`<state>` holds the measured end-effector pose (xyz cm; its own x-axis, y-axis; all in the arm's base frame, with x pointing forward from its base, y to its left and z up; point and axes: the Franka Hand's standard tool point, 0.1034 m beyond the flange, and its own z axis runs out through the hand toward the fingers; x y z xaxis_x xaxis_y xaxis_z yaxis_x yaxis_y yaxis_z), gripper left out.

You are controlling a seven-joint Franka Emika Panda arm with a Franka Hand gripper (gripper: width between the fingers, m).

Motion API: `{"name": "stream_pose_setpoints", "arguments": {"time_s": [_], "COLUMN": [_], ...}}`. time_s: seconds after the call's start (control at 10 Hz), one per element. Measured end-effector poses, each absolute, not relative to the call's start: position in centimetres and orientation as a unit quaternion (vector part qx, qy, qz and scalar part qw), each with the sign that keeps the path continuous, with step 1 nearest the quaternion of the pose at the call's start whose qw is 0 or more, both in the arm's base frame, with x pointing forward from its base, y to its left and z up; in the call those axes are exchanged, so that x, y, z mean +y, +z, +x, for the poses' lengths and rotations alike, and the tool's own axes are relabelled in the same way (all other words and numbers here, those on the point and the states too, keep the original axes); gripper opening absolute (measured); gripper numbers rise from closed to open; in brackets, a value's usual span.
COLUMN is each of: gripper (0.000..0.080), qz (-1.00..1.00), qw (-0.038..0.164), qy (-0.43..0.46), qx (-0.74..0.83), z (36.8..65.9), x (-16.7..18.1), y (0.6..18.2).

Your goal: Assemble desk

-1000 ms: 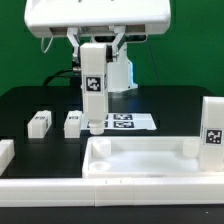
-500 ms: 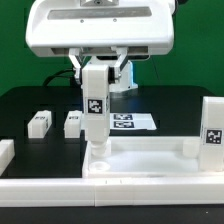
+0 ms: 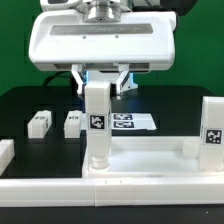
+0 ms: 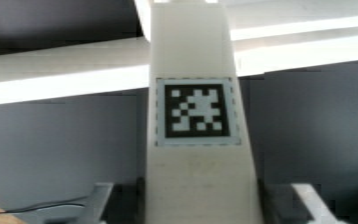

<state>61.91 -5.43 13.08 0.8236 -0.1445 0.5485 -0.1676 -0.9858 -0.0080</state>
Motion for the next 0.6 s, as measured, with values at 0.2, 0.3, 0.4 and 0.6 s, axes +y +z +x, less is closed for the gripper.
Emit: {"name": "stream_pose_setpoints", "arguments": {"time_s": [0.2,0.3,0.4,0.6], "gripper": [0.0287,0.0287,0.0287,0.0287], "qz": [0.954,0.954,0.952,0.947], "qw": [0.023,0.025,0.028,0.037], "qy": [0.288,0.289,0.293,0.31], "qx": [-0.081,-0.08,-0.079,-0.076], "z": [61.8,61.8,61.8,61.9], "x": [-5.4,-5.4,-5.2,-5.0], "y": [12.7,12.4,12.0,11.7]}}
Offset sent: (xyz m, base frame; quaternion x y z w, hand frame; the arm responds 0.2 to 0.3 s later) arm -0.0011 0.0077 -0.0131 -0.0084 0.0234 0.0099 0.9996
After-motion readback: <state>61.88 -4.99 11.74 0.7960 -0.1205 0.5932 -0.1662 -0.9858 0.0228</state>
